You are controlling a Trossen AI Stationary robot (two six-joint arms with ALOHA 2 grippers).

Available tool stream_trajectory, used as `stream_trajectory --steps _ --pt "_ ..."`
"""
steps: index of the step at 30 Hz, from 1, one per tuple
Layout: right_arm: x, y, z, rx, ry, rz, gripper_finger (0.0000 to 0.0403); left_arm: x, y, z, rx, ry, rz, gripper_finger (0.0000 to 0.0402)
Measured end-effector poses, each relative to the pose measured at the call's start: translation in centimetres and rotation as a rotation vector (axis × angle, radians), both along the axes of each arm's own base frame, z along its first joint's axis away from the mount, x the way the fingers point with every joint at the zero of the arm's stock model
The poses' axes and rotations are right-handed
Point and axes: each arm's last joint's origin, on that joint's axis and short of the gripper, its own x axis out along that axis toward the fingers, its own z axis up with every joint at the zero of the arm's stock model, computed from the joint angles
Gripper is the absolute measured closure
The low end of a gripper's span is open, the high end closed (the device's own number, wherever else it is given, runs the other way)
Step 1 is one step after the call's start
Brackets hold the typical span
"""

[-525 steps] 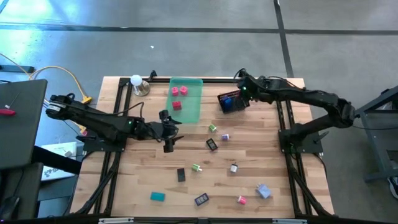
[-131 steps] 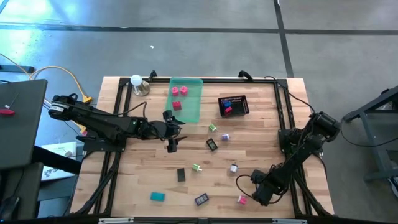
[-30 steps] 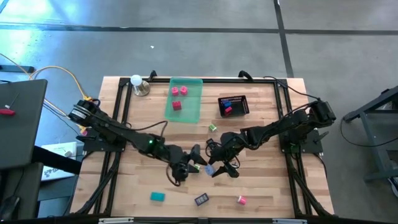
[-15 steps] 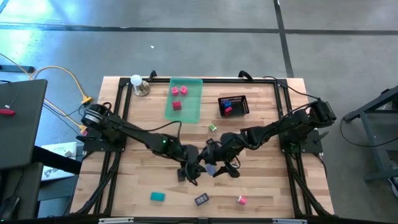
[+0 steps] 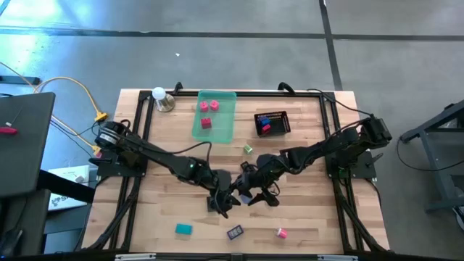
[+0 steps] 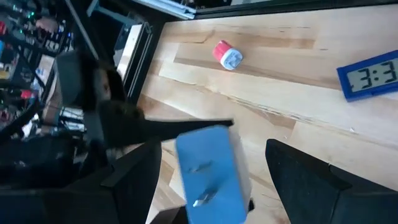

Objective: Pick & Place Office items
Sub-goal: Put the light purple charger adapter into the green bin

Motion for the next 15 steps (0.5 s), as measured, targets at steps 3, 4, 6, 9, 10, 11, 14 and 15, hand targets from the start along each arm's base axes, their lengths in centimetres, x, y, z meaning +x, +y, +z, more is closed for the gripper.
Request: stream_trajectory --steps 3,4,6,9,10,11,14,15 --pt "0.02 -0.02 -0.01 -0.008 -0.002 -0.012 0.0209 0.0 0.03 -0.02 0.002 0.002 0.0 0.0122" --pt "0.03 -0.04 -0.02 -0.012 -0.002 -0.019 0.0209 0.0 0.03 -0.02 0.002 0.001 0.001 0.0122" --pt "0.03 -0.05 -0.02 -0.013 -0.002 -0.021 0.0209 0.01 0.03 -0.01 -0.001 0.002 0.004 0.0122" --pt "0.03 -0.05 -0.03 -0.011 0.0 -0.023 0.0209 0.08 0.29 -0.04 -0.016 0.01 0.028 0.0123" --pt "0.03 -0.05 -0.03 -0.008 0.003 -0.025 0.0209 0.08 0.37 -0.08 -0.012 0.014 0.027 0.0126" --pt "0.03 -0.05 -0.03 -0.005 0.006 -0.027 0.0209 0.09 0.49 -0.13 -0.003 0.018 0.024 0.0131" --pt "0.06 -0.21 -0.05 -0.003 0.01 -0.033 0.0209 0.43 0.54 -0.56 0.013 0.012 0.022 0.0156" --pt "0.04 -0.22 -0.08 -0.004 0.014 -0.033 0.0209 0.54 0.52 -0.72 0.019 0.01 0.03 0.0166"
